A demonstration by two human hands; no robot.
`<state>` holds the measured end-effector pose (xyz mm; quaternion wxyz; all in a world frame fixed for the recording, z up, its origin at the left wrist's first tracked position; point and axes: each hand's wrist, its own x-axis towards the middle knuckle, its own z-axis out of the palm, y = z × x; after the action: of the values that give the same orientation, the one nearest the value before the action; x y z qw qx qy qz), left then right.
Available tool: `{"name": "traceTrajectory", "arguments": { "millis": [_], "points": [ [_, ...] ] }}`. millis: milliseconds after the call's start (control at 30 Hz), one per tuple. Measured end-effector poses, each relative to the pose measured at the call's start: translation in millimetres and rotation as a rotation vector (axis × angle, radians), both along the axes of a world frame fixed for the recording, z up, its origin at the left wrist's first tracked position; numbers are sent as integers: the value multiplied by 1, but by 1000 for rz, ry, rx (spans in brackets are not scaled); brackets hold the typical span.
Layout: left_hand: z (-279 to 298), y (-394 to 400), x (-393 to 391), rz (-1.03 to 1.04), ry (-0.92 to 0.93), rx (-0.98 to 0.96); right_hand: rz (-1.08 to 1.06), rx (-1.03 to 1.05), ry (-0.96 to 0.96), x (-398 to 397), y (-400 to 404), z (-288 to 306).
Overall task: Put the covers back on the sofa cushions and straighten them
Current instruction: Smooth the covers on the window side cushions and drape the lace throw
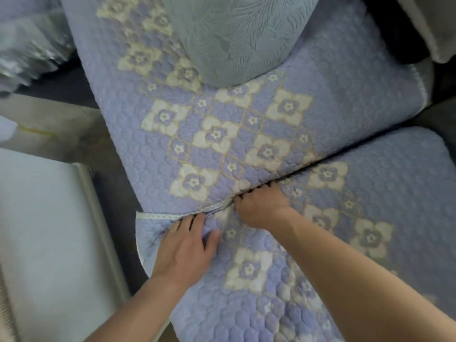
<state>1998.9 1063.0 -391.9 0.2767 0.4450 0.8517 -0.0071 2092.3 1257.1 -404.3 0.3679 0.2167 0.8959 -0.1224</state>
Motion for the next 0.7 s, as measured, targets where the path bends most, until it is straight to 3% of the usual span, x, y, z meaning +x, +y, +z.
{"name": "traceTrajectory", "arguments": {
  "millis": [133, 267, 367, 500, 700],
  "points": [
    [16, -2, -10, 91, -161, -86, -43, 113, 76, 9, -41, 24],
    [14, 14, -21, 177, -316, -227, -162, -34, 138, 3, -41, 22],
    [-11, 20, -29, 276, -443, -261, -190, -115, 29, -16, -32, -1],
    [-42, 23, -34, 295, -408, -288, -329, -57, 110, -35, -37, -43],
    [-33, -36, -53, 314, -430, -427, -199, -118, -69, -28, -72, 2]
  ]
}}
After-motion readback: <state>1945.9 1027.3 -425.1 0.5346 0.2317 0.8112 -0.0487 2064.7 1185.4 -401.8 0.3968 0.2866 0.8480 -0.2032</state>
